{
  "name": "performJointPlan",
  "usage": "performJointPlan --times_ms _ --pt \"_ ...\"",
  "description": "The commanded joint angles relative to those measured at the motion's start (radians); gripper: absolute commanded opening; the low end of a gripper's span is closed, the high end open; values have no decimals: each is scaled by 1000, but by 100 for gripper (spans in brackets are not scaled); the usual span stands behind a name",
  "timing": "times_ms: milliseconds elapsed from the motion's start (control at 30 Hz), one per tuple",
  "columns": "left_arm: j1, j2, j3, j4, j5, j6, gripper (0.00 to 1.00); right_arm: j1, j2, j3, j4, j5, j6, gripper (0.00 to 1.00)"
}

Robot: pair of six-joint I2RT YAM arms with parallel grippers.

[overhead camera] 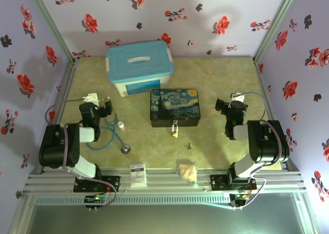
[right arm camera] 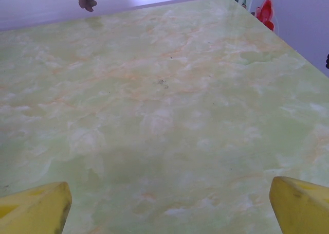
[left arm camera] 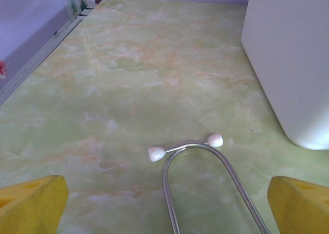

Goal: Unlock a padlock with a key

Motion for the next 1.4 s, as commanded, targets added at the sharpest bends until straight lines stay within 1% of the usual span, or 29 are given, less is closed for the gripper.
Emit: performJointPlan --times_ms 0,667,733,800,900,933,967,1033,1067,1100,1133,1167,1200,1267,1300,1333,1367 --pt "-8 8 16 25 -4 28 100 -1 -5 2 29 22 -12 99" --pt "-6 -4 4 40 -3 28 100 -1 -6 -1 32 21 -10 99" --pt "0 -49 -14 37 -4 22 100 -2 -10 3 25 1 -15 99" --pt "7 -117 -5 -36 -10 13 100 0 -49 11 -19 -21 -28 99" --pt "10 -216 25 -164 -21 5 100 1 -139 43 -155 -1 -21 99" --pt "10 -249 22 -177 -30 -3 100 1 -162 56 -198 2 -18 99" --pt "11 -281 17 -180 -44 -26 100 1 -182 76 -255 14 -7 99" --pt "14 -350 8 -197 -63 -109 100 -1 -233 160 -478 68 103 99" --pt "15 -386 11 -225 -63 -179 100 -2 -251 208 -597 94 177 99" --pt "18 -412 17 -250 -55 -243 100 -4 -262 245 -698 94 230 99" --pt "21 -452 21 -276 -16 -325 100 -9 -265 292 -804 77 285 99" --pt "27 -499 15 -304 56 -388 100 -15 -263 322 -870 39 325 99" --pt "28 -528 -12 -270 102 -427 100 -22 -260 337 -896 -32 338 99" --pt "29 -559 -74 -140 181 -524 100 -25 -257 360 -955 -175 365 99" --pt "29 -578 -74 -149 209 -582 100 -25 -260 372 -987 -256 370 99" --pt "27 -592 -66 -216 236 -634 100 -24 -270 372 -1002 -333 375 99" --pt "25 -604 -43 -286 282 -662 100 -24 -283 364 -1007 -383 387 99"
